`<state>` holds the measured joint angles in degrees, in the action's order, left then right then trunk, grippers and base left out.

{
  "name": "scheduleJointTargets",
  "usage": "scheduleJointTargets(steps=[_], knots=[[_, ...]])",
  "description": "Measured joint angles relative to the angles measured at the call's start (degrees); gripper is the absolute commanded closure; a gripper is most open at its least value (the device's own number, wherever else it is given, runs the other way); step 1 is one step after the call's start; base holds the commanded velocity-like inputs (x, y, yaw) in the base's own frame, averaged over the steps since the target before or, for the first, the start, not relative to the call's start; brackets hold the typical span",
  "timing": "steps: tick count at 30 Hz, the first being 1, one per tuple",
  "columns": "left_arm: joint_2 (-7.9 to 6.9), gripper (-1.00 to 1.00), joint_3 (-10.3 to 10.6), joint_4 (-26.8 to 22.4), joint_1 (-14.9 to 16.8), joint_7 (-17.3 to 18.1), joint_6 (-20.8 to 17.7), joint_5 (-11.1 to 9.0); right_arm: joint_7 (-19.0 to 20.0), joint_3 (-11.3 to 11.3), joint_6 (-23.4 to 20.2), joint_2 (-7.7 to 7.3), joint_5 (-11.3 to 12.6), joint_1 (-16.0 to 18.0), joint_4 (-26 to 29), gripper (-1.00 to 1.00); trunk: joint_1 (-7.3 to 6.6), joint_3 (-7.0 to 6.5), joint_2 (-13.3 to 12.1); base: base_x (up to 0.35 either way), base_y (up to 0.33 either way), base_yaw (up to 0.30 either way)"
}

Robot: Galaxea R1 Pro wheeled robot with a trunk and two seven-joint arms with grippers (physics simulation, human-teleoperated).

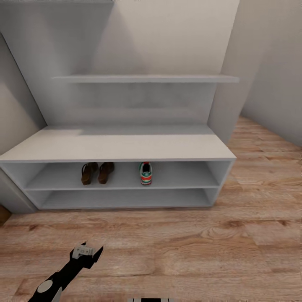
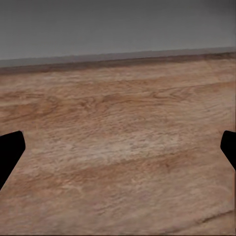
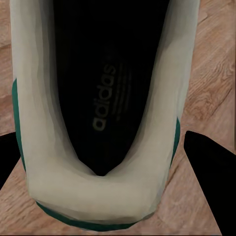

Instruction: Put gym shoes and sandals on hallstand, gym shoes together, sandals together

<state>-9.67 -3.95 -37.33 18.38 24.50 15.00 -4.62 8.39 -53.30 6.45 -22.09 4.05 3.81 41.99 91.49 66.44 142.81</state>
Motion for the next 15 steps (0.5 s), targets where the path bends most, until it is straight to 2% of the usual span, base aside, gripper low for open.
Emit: scheduleJointTargets(steps=[6, 15], knots=[[-0.09, -1.0, -0.6, 0.0, 0.0, 0.1, -0.1, 0.0, 0.0, 0.0, 0.0, 0.34, 0.0, 0.0, 0.0, 1.0, 0.01, 0.0, 0.0, -0.317, -0.075, 0.0], [-0.18, -1.0, -0.7, 0.1, 0.1, 0.1, -0.3, 0.1, 0.0, 0.1, 0.0, 0.38, -0.1, 0.0, 0.0, 1.0, 0.0, 0.0, 0.0, -0.272, -0.17, 0.0]])
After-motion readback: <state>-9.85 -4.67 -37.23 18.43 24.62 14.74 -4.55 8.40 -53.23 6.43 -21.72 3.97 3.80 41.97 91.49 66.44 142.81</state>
